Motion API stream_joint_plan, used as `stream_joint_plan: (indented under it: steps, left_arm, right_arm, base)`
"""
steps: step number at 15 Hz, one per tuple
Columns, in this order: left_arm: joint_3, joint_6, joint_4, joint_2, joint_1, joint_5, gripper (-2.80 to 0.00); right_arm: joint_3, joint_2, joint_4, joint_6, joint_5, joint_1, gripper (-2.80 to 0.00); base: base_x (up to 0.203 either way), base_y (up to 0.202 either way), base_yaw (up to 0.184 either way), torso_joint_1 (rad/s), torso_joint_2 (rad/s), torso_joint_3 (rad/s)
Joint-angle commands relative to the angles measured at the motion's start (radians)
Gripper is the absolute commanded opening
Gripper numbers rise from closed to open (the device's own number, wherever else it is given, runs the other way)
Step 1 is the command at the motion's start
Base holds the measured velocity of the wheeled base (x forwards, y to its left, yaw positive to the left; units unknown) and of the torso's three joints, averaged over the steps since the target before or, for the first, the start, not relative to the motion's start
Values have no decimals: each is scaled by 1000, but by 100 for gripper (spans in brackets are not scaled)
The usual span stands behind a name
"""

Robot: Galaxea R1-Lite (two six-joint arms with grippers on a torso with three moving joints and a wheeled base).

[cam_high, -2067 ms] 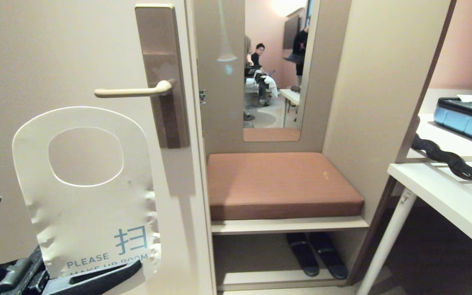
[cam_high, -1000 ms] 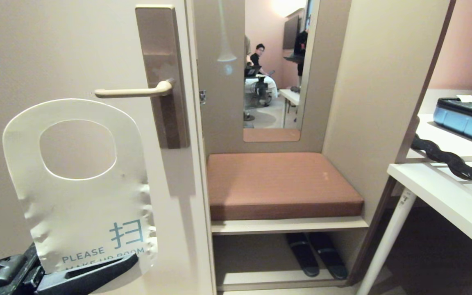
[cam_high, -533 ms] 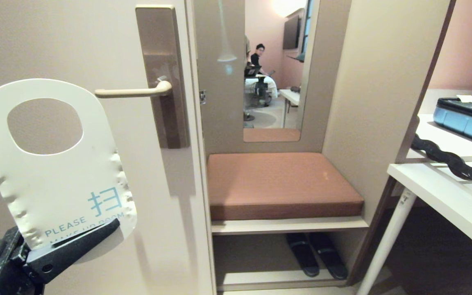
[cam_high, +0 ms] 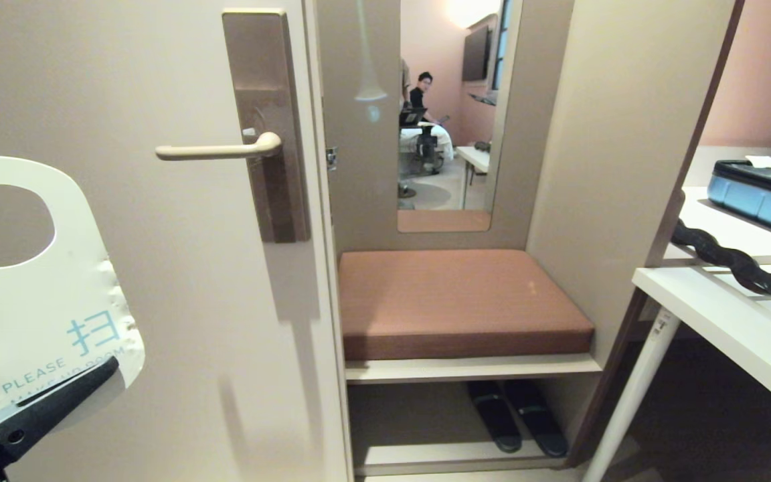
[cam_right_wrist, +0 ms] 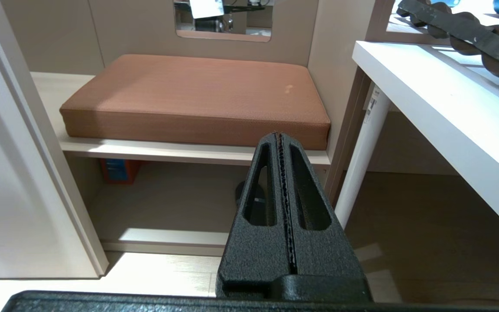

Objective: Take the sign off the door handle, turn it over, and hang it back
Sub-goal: Hang the sign back with the other side facing out

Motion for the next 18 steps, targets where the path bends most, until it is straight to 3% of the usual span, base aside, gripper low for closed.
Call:
stream_joint_plan:
  steps: [1, 3, 6, 9, 18]
  left_arm:
    - [-51, 30, 74, -22, 132, 2, -280]
    - [-120, 62, 98, 48, 238, 5, -280]
    - [-224, 126, 104, 154, 307, 12, -280]
    - [-249, 174, 103, 210, 316, 63, -280]
    - [-256, 177, 97, 265, 317, 72, -280]
  right_arm:
    - [0, 0, 0, -1, 1, 0, -280]
    - [0, 0, 0, -1, 1, 1, -280]
    - [0, 0, 0, -1, 1, 0, -280]
    - [0, 0, 0, -1, 1, 0, -280]
    - [0, 0, 0, -1, 1, 0, -280]
  base:
    - [0, 0, 0, 0, 0, 0]
    - [0, 0, 0, 0, 0, 0]
    - [0, 0, 0, 0, 0, 0]
    - [0, 0, 0, 0, 0, 0]
    - [0, 0, 0, 0, 0, 0]
